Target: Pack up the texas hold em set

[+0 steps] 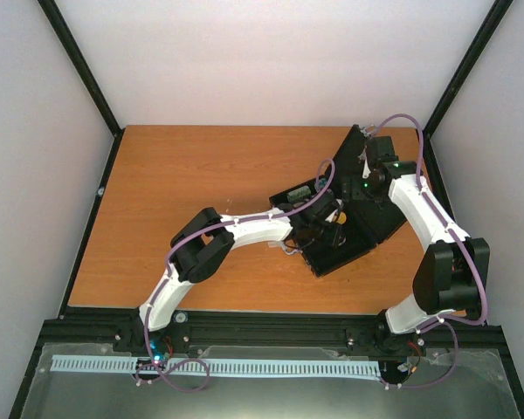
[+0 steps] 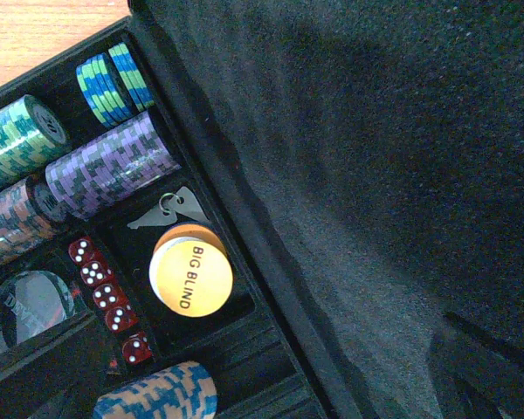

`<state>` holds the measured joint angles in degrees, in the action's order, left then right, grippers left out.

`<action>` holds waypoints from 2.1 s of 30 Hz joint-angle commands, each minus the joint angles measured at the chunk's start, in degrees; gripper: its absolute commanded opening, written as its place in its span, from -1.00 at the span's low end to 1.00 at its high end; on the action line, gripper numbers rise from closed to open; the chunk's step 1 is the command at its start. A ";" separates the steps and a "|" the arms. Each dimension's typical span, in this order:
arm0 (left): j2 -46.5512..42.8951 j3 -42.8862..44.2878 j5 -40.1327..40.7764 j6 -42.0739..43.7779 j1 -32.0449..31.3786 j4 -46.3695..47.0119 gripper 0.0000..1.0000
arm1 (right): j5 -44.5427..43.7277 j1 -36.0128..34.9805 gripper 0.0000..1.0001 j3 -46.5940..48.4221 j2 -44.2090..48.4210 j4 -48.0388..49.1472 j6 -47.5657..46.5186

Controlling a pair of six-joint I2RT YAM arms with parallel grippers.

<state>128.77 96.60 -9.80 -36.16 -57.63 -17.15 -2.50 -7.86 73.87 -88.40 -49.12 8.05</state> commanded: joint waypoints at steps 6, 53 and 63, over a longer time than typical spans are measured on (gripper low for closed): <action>-7.12 -5.77 -6.05 6.99 -0.69 -1.07 0.70 | 1.56 0.47 1.00 -0.56 -0.46 -0.21 -0.23; -48.65 -36.51 12.09 12.66 19.92 -20.71 0.99 | 29.70 -23.82 1.00 -15.25 2.31 3.18 3.02; -48.13 -36.31 13.05 12.58 20.04 -21.17 0.99 | 19.95 -25.28 1.00 -14.51 -3.21 3.97 3.93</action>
<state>80.51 59.70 2.13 -22.79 -37.95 -37.43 23.68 -32.69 57.76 -90.08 -46.04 11.07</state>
